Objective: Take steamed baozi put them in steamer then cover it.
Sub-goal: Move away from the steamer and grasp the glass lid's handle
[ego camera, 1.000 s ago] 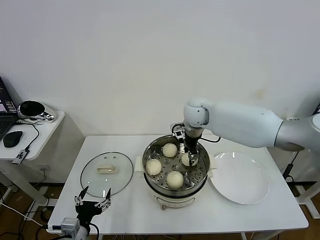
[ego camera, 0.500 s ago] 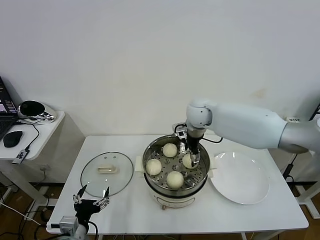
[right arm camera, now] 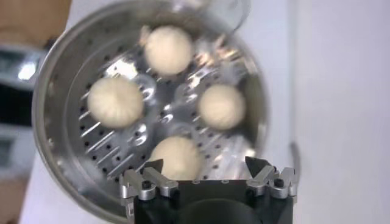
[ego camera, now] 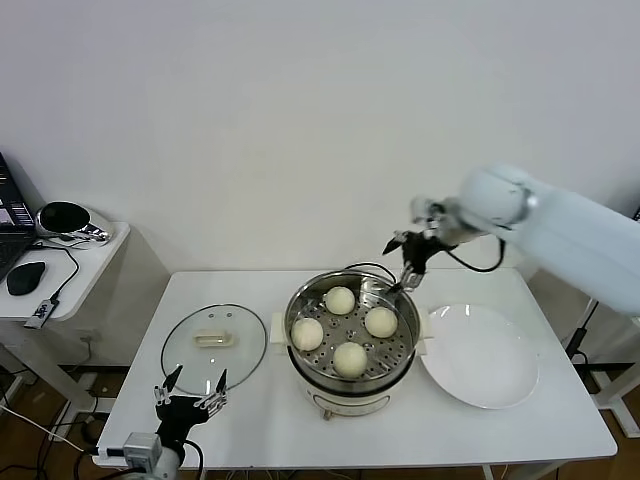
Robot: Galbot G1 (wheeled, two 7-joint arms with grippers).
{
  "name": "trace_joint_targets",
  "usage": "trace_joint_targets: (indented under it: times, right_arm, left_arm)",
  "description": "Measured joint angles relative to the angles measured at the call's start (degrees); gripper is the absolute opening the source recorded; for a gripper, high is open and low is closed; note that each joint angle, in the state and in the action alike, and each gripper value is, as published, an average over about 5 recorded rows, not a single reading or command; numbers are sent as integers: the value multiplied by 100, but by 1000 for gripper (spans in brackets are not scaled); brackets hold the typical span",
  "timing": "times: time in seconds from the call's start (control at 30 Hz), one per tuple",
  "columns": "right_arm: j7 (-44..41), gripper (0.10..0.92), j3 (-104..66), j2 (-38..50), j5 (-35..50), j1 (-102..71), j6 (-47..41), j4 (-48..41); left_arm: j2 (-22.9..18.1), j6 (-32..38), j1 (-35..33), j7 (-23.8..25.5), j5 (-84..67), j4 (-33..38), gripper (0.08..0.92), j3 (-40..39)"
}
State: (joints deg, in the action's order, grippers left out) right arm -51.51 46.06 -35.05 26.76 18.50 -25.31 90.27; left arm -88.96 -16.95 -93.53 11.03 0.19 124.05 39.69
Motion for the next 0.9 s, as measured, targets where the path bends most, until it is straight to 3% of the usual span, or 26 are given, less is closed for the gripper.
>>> trace_joint_targets:
  times: [0.2,0.4,0.67,0.9]
  right_arm:
    - [1033,823,-1993,797,503,-1776,406,597]
    - [1931,823,-4287,857,765,-4058,741,967]
    - [2789,823,-7057,-137,831,-6896,1300,1215]
    - [3482,823,-8265,-1299,1049,-8571,1717,1292]
  left_arm:
    - [64,153,-95,-151,-140,137,823,-172]
    - [95,273,-144,-250,-161,205,823,-300]
    - [139,483,-121,-354,-7,125,823,-301]
    - [265,612,-58,-426,159,84,823,-212]
